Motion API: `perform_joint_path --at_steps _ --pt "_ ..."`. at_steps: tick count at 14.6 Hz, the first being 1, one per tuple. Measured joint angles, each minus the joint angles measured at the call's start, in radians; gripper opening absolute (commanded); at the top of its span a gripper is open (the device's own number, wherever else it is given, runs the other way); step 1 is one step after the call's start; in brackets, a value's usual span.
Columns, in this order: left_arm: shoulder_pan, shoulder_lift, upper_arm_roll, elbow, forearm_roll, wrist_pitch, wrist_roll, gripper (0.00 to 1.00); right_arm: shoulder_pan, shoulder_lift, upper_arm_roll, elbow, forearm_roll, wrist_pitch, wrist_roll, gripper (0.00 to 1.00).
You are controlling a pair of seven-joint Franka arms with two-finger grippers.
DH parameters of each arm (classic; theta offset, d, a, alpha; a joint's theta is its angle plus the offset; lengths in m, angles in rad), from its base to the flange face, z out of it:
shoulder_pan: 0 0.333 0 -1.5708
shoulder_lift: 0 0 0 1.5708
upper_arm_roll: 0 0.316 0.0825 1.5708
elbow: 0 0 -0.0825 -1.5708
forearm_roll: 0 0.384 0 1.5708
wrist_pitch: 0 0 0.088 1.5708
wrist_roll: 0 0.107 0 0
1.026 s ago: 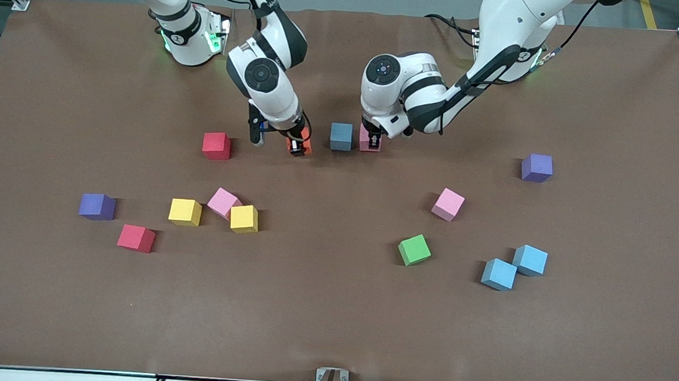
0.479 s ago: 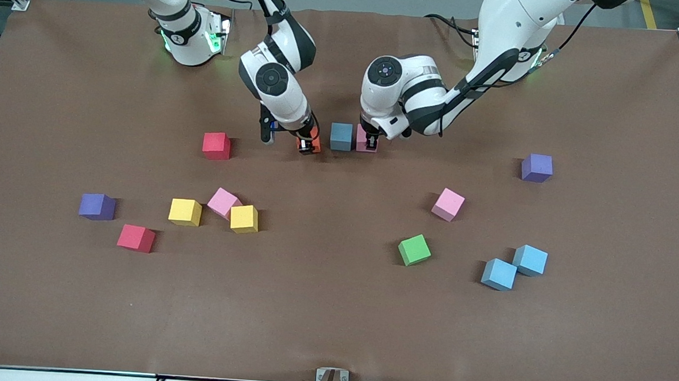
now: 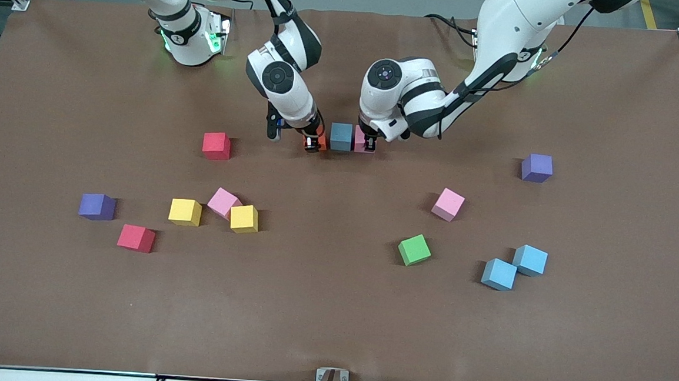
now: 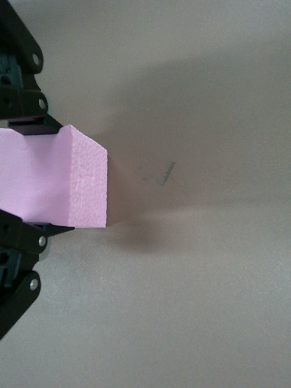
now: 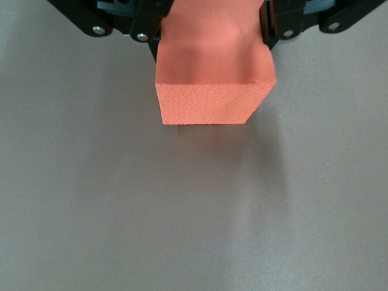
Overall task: Arrange 11 blocks into digit 3
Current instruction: 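Lower both blocks against the blue block and open both grippers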
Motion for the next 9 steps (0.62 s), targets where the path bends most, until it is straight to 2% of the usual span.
perform_joint_path --at_steps 9 --pt "-0.011 0.015 0.000 0.015 0.000 0.001 -0.001 0.28 0.017 0.000 0.000 0.000 0.001 -0.001 0.060 0.00"
